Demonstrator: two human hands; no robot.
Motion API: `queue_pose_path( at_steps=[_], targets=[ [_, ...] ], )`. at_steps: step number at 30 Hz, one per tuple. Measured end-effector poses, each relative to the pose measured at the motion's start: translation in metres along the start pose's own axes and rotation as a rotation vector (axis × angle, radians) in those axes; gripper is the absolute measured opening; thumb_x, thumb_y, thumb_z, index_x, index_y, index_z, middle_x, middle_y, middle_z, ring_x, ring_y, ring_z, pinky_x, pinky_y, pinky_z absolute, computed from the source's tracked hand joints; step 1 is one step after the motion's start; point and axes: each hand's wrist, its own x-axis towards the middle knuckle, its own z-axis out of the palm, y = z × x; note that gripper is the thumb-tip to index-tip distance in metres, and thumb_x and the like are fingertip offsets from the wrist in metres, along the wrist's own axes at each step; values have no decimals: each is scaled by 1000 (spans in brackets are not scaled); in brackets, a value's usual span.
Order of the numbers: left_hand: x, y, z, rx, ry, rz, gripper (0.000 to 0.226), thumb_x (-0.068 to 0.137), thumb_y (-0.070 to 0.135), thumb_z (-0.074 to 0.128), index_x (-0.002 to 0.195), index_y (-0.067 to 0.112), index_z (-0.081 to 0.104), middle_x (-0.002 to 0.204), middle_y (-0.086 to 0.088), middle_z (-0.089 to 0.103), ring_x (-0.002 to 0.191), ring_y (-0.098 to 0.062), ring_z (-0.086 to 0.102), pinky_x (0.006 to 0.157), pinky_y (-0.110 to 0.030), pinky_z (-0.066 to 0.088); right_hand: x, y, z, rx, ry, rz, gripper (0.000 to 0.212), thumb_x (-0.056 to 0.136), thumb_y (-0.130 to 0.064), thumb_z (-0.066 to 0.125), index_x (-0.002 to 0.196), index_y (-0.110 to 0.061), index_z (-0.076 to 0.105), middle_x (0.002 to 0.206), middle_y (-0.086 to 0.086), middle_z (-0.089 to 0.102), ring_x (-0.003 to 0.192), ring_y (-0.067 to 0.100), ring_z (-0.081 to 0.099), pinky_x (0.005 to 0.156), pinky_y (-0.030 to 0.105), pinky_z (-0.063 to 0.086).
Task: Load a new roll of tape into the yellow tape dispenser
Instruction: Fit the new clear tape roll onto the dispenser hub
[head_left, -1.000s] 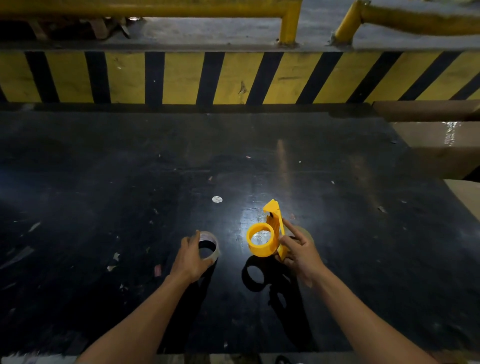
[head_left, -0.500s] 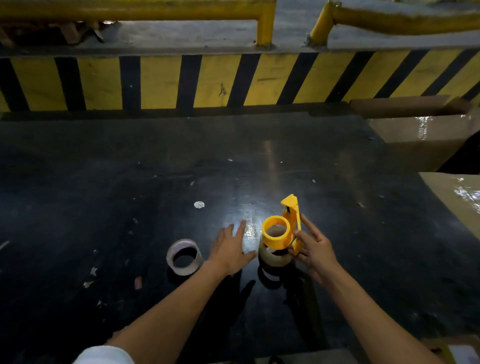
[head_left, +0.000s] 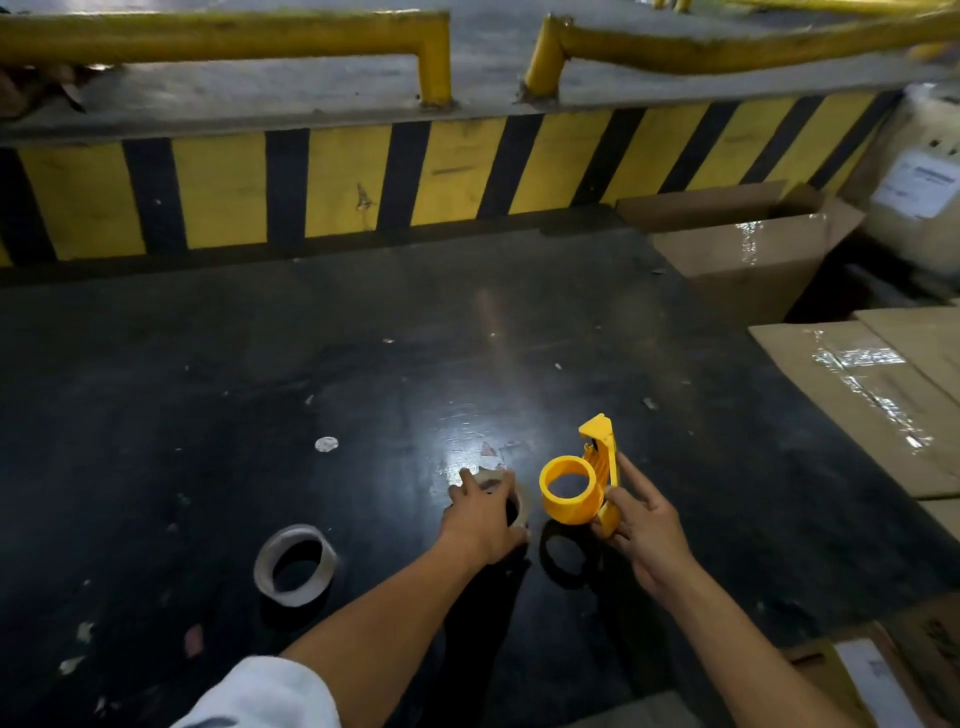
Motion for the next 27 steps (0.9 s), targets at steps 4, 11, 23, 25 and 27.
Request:
queue_pose_path(
  at_steps=[4,11,23,25,27],
  targets=[
    [2,-1,2,20,44,29,81,87,57,60,155,36,23,151,-27,26,132,-51,35,106,-56,47,4,6,-7,-24,4,12,51,91,-9,61,134,-36,55,90,16,70,73,22,60,71,41,54],
    [-13,-18,-10,-124,103,5,71,79,67,54,142,46,29,151,-15,44,137,-45,35,106,-54,42,7,15,4,-108,-12,-28,52,90,-11,64,134,-36,54,103,12,71,89,23,69,75,38,58],
    [-61,-17,-44,-420,237,52,75,89,44,73,154,36,37,127,18,53,133,-18,42,113,-32,36,-3,33,60,-373,-260,-147,55,94,-10,57,145,-26,43,129,5,62,97,5,64,69,12,53],
    [-62,-22,-42,-454,219,17,79,86,48,74,155,37,37,138,13,60,136,-19,42,112,-32,40,-6,34,67,-392,-294,-164,54,95,-8,56,146,-23,42,129,8,59,96,3,62,64,8,51],
    [-63,-26,-43,-489,214,-19,81,85,52,73,155,37,36,145,7,59,139,-21,40,112,-37,41,-6,36,69,-385,-312,-168,55,95,-7,56,146,-22,42,131,11,59,96,5,62,64,9,52]
  ],
)
